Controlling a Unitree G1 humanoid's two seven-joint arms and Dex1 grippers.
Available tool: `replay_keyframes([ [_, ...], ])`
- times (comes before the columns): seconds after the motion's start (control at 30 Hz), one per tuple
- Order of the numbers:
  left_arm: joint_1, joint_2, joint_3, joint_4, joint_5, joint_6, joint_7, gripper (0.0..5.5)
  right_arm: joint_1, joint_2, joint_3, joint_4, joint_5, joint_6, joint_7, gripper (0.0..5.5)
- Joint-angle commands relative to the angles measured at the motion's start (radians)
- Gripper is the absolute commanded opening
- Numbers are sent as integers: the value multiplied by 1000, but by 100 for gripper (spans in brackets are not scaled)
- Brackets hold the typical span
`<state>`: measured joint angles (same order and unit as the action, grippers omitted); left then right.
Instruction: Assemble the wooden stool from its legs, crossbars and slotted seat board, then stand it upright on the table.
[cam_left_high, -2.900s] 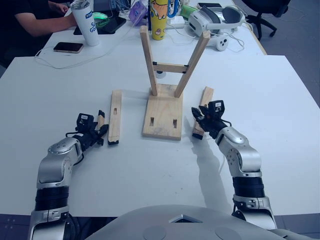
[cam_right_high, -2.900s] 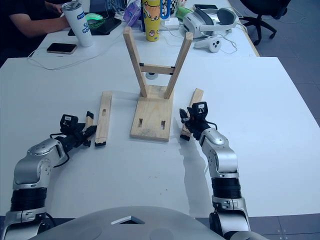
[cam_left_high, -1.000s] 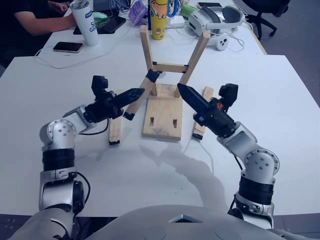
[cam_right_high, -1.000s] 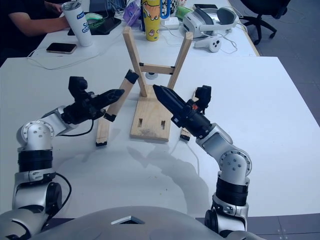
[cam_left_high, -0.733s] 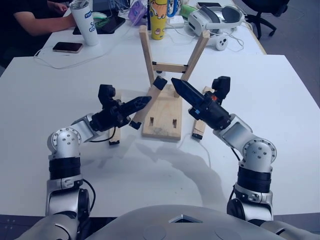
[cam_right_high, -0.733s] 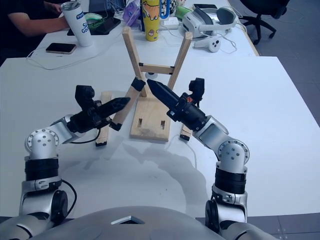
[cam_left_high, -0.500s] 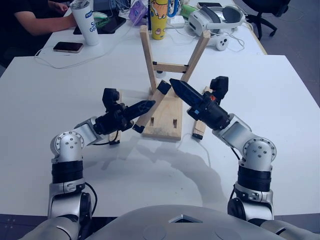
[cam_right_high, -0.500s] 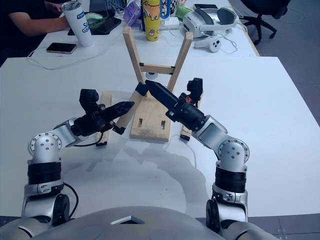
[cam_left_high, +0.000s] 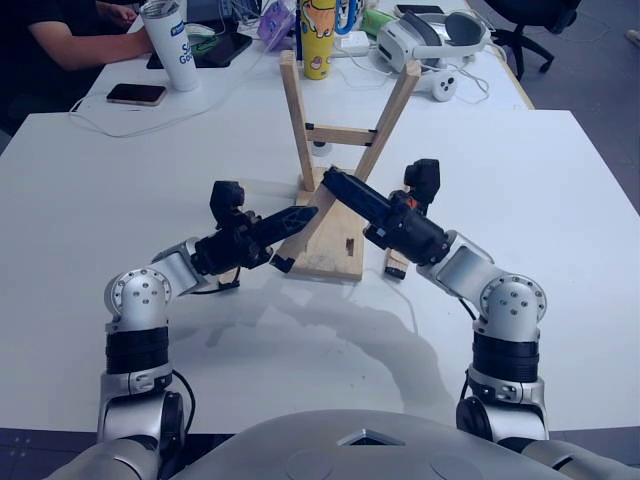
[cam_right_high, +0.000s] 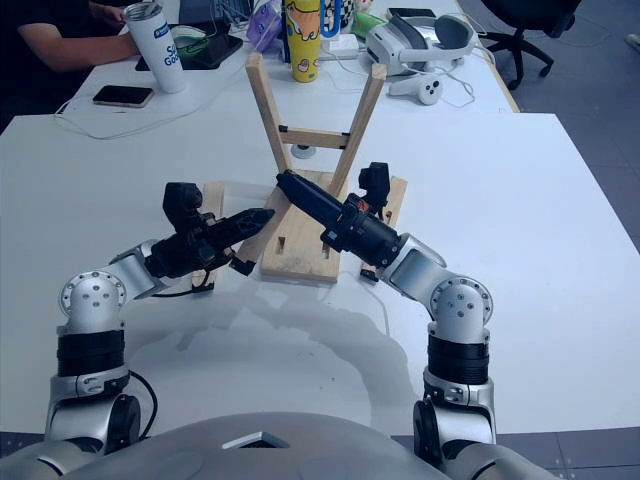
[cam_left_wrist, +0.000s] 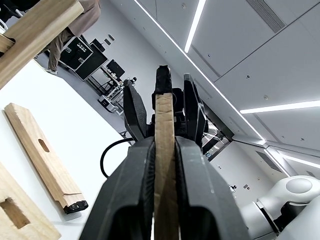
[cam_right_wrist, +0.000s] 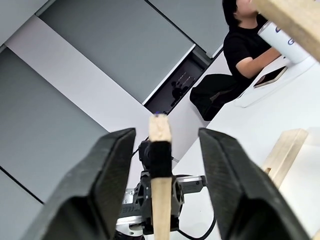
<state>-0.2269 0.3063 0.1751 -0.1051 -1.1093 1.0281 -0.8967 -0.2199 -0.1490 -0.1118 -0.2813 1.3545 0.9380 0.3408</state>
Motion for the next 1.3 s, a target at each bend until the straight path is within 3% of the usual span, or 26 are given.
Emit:
replay_keyframes([
  [0.03, 14, 0, -7, -14, -2, -10, 11, 40, 1, -12, 4, -9, 27, 13, -7, 150],
  [0.27, 22, 0, -15, -26, 2, -21, 16, 40, -3, -15, 6, -2, 25, 7, -12, 51],
  [0.5, 31, -14, -20, -29, 59, -96, 52, 40, -6, -27, 4, 7, 16, 1, -17, 44],
  [0.53, 27, -21, -13, -23, 56, -104, 67, 77, -6, -27, 4, 9, 14, 0, -18, 44],
  [0.67, 17, -42, 13, -13, 5, -91, 105, 135, -3, -28, 6, 20, -11, -12, -26, 44],
  [0.8, 32, -8, 25, -13, 9, -88, 109, 189, 6, -55, 20, 21, -123, -42, -45, 44],
  [0.93, 90, 55, 79, 54, 128, -212, 105, 242, 16, -70, -7, 47, -230, -98, -70, 44],
  [1.07, 103, 69, 136, 82, 128, -241, 113, 286, 77, -70, -78, -106, -271, -143, -197, 44],
  [1.23, 134, 54, 151, 45, 101, -234, 118, 355, 138, -47, -61, -350, -516, -245, -420, 44],
  [1.3, 138, 34, 136, 33, 98, -233, 126, 357, 159, -8, -74, -331, -664, -346, -505, 44],
])
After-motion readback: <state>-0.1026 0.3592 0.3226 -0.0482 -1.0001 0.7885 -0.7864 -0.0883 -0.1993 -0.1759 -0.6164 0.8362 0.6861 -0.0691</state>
